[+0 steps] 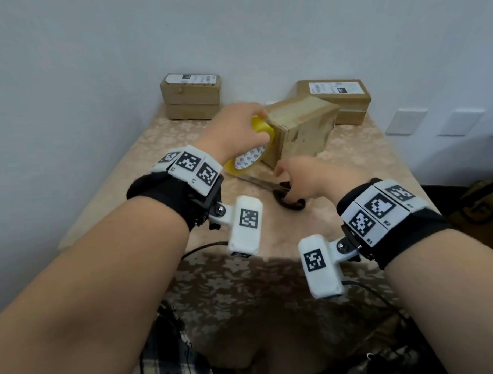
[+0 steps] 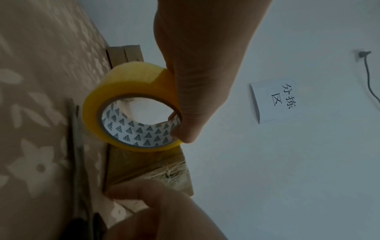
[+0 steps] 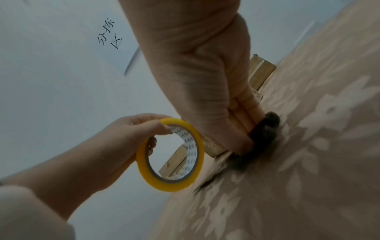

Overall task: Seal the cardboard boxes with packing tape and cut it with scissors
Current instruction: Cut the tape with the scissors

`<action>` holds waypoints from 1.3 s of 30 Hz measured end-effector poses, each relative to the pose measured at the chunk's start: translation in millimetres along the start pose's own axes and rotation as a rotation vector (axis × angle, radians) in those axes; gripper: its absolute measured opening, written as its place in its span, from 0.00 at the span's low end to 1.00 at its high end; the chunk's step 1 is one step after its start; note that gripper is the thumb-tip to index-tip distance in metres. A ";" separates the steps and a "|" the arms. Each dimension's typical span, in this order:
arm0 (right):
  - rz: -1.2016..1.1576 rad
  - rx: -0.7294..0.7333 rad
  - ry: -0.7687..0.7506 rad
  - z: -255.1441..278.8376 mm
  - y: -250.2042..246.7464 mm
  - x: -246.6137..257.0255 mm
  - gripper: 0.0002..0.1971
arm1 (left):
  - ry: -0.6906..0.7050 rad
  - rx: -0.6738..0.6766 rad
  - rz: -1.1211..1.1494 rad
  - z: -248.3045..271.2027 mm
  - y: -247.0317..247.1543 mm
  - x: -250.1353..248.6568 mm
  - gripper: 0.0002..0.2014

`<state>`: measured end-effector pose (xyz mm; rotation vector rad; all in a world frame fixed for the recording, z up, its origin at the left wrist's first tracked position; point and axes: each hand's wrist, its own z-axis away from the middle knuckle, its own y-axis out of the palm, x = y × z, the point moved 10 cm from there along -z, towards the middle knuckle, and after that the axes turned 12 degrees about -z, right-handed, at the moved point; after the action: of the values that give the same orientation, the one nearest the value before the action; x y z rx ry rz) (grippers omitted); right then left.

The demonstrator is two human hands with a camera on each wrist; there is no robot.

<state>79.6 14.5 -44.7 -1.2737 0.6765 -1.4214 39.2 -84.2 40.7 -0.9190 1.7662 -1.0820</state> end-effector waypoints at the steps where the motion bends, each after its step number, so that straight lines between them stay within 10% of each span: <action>1: 0.000 -0.034 -0.014 0.5 -5.2 1.7 0.27 | 0.010 -0.008 -0.033 -0.5 -0.7 1.8 0.21; 11: -0.472 -0.194 -0.034 34.4 -67.5 -20.7 0.09 | -0.092 -0.042 -0.134 2.7 -14.7 48.1 0.19; 15: -0.815 -0.496 -0.013 34.6 -93.2 -44.1 0.16 | -0.117 -0.025 0.064 8.4 -12.2 56.5 0.16; 21: -0.732 -0.726 -0.091 19.8 -107.4 -21.9 0.22 | 0.010 0.011 0.235 11.1 -4.2 23.5 0.13; 39: -0.762 -0.706 -0.078 -4.2 -92.0 -27.1 0.17 | 0.127 0.080 0.086 14.0 -1.3 3.7 0.06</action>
<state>41.9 64.4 28.1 -2.3029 0.6985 -1.7833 50.8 -92.1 37.1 -0.7331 1.8339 -1.1689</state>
